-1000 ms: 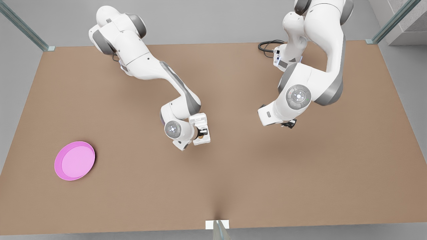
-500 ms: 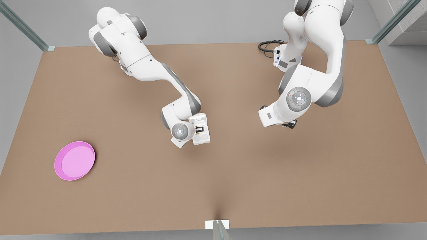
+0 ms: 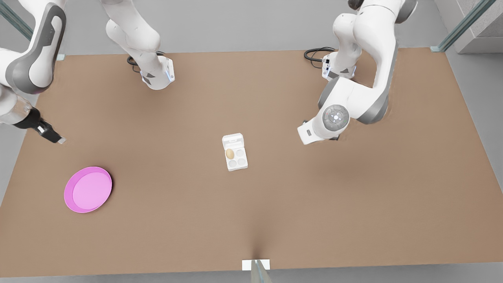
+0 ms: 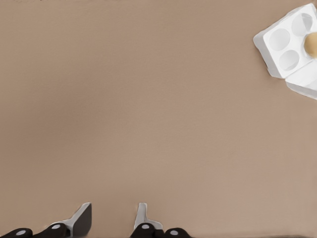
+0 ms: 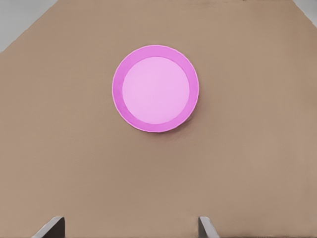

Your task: Pack egg into the box and close the box lid

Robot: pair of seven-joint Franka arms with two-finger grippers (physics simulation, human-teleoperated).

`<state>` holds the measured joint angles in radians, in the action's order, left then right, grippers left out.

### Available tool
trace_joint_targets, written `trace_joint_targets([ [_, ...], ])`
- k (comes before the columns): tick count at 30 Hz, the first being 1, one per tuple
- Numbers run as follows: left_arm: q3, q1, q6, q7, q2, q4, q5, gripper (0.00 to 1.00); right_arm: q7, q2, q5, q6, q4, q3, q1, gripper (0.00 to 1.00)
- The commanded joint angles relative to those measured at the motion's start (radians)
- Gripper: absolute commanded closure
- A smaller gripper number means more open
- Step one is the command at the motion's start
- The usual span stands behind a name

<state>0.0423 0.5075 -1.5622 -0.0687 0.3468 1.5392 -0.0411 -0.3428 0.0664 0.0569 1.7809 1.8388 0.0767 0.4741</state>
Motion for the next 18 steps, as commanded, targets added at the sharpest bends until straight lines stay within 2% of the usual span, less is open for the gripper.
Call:
trace_joint_targets([
  [1, 0.004, 0.095, -0.038, -0.605, 0.081, -0.071, -0.106, 0.79, 0.257, -0.009, -0.009, -0.072, -0.016, 0.0, -0.279, 0.0],
  [2, 0.004, 0.146, -0.065, -0.609, 0.118, -0.068, -0.163, 0.79, 0.261, -0.059, -0.009, -0.086, -0.104, 0.002, -0.275, 0.0],
  [3, 0.004, 0.198, -0.209, -0.724, 0.158, -0.065, -0.163, 0.79, 0.257, -0.06, -0.009, -0.118, -0.118, 0.0, -0.272, 0.0],
  [5, 0.004, 0.253, -0.245, -0.999, 0.201, -0.074, -0.204, 0.79, 0.242, -0.194, -0.015, -0.193, -0.276, -0.003, -0.344, 0.0],
  [6, 0.004, 0.293, -0.245, -1.114, 0.201, -0.074, -0.218, 0.79, 0.24, -0.257, -0.017, -0.25, -0.355, -0.047, -0.384, 0.0],
  [9, 0.005, 0.318, -0.259, -1.185, 0.202, -0.074, -0.224, 0.79, 0.243, -0.295, -0.015, -0.239, -0.355, -0.06, -0.397, 0.0],
  [12, 0.016, 0.368, -0.548, -1.168, 0.218, -0.065, -0.214, 0.79, 0.243, -0.298, -0.015, -0.236, -0.357, -0.054, -0.39, 0.0],
  [14, 0.014, 0.404, -0.659, -1.168, 0.253, -0.065, -0.21, 0.79, 0.243, -0.298, -0.014, -0.235, -0.359, -0.052, -0.388, 0.0],
  [18, 0.008, 0.404, -0.66, -1.178, 0.299, -0.07, -0.21, 0.79, 0.36, -0.295, -0.014, -0.172, -0.36, -0.025, -0.388, 0.0],
])
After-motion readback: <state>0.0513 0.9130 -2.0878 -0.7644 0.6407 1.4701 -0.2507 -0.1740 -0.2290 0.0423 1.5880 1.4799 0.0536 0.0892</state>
